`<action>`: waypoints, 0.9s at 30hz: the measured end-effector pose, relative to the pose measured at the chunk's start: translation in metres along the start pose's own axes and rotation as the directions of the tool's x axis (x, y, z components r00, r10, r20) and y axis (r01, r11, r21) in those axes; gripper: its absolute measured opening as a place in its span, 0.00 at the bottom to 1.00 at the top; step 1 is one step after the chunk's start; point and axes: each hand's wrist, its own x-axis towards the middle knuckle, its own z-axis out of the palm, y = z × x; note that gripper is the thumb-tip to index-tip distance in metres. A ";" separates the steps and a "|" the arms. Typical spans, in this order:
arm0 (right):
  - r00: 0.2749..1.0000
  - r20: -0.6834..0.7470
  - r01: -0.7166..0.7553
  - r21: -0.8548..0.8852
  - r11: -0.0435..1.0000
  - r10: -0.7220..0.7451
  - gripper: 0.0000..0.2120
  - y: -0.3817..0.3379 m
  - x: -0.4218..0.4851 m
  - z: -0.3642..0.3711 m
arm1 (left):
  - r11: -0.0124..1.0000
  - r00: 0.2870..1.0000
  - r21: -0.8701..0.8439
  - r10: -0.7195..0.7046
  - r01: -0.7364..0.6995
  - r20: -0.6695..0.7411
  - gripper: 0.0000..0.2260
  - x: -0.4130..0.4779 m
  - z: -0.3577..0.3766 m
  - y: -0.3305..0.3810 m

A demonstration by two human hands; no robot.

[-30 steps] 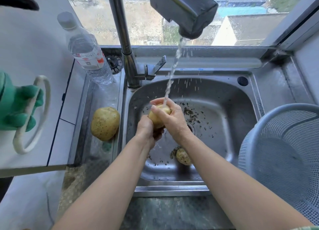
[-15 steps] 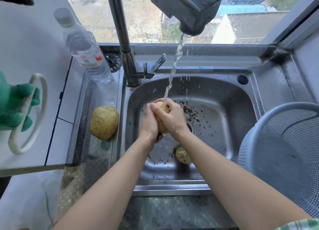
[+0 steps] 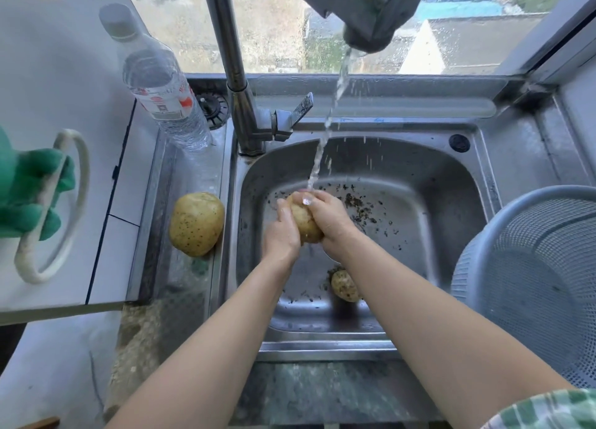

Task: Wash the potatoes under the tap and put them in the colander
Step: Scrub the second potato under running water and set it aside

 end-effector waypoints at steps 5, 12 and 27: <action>0.993 -0.076 -0.082 0.031 0.996 0.084 0.12 0.017 -0.002 -0.002 | 0.987 0.991 0.113 0.107 -0.116 0.084 0.30 0.004 0.013 0.014; 0.974 -0.226 0.010 0.172 0.985 0.029 0.14 0.018 0.001 0.000 | 0.943 0.940 0.187 0.224 -0.275 0.256 0.19 0.005 0.016 0.020; 0.993 0.038 0.108 0.064 0.992 -0.110 0.14 0.003 -0.020 0.023 | 0.936 0.995 -0.342 -0.067 0.087 0.071 0.15 0.003 -0.004 0.019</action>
